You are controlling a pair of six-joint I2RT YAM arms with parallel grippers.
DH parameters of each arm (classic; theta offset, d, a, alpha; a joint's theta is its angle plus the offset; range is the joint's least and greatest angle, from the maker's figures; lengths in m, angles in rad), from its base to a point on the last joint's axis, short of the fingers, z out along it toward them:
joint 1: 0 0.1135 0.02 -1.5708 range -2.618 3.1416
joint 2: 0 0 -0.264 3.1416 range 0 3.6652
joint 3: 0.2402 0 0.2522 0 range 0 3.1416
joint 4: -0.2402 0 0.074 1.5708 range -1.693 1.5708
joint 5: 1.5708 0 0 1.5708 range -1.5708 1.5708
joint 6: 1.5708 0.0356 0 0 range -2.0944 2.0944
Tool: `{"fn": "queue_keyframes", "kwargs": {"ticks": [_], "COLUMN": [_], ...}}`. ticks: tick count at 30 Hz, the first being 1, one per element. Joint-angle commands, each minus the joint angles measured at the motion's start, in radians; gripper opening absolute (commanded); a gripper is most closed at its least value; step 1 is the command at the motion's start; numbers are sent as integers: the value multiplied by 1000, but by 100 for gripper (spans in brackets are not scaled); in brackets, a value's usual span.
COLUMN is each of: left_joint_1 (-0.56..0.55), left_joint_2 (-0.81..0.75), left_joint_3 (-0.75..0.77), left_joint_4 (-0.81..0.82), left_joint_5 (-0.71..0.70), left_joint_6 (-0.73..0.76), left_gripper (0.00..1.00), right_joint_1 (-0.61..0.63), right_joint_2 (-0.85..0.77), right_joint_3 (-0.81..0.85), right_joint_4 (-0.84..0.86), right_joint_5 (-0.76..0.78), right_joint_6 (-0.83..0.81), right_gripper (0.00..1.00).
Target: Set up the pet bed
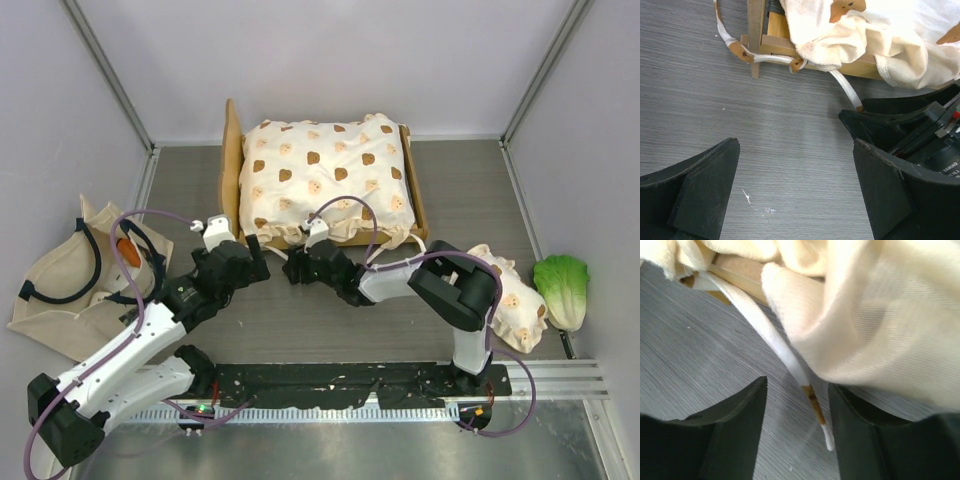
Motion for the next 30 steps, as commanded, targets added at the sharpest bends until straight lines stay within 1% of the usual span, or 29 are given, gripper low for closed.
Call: {"fn": "queue_keyframes", "kwargs": {"ticks": [1,2,3,4,5,7,10,11,12,16,17,19,20,21,22,23,24,25,26,28,29,30], "left_joint_1": [6,6,7,7,12,15,24,29,38,50,56,73,78,81,81,81,81,81,82,82,82,82], "left_joint_2": [-5,-2,-1,8,30,67,131,165,180,231,234,236,231,223,199,187,173,145,133,111,111,113], "left_joint_3": [20,20,18,18,20,36,52,59,66,86,81,76,67,63,57,34,18,0,-52,-97,-112,-115], "left_joint_4": [15,18,29,36,44,37,59,69,85,101,112,124,127,127,127,119,115,104,127,188,161,141], "left_joint_5": [-20,-9,-1,14,51,85,108,120,135,73,68,44,39,27,13,-36,-64,-97,-120,-102,-125,-148], "left_joint_6": [-8,-5,-2,8,37,48,12,-6,-40,-67,-66,-90,-94,-100,-107,-135,-168,-225,-345,-380,-467,-497], "left_gripper": [100,100,100,100,100,98,98,94,93,87,84,76,69,68,68,76,81,84,83,82,85,85], "right_joint_1": [6,7,6,7,6,9,13,15,16,39,41,41,41,41,41,41,41,41,39,39,39,39], "right_joint_2": [33,39,39,34,18,-5,-45,-52,-58,-64,-64,-50,-46,-42,-38,-35,-33,-26,-22,-12,-1,-1], "right_joint_3": [33,21,19,15,-4,-30,-67,-79,-84,-111,-119,-116,-102,-98,-94,-88,-87,-84,-82,-67,-61,-55], "right_joint_4": [82,95,93,89,92,109,117,117,117,111,114,117,108,103,100,99,100,103,108,115,114,106], "right_joint_5": [-81,-123,-135,-144,-154,-146,-161,-166,-165,-165,-199,-220,-221,-221,-221,-215,-215,-217,-223,-229,-237,-240], "right_joint_6": [-59,-42,-30,-20,-5,13,29,33,42,70,73,73,70,69,67,69,70,70,72,75,78,79], "right_gripper": [47,28,15,7,1,1,1,1,1,1,1,1,1,1,1,1,1,1,1,1,1,1]}}
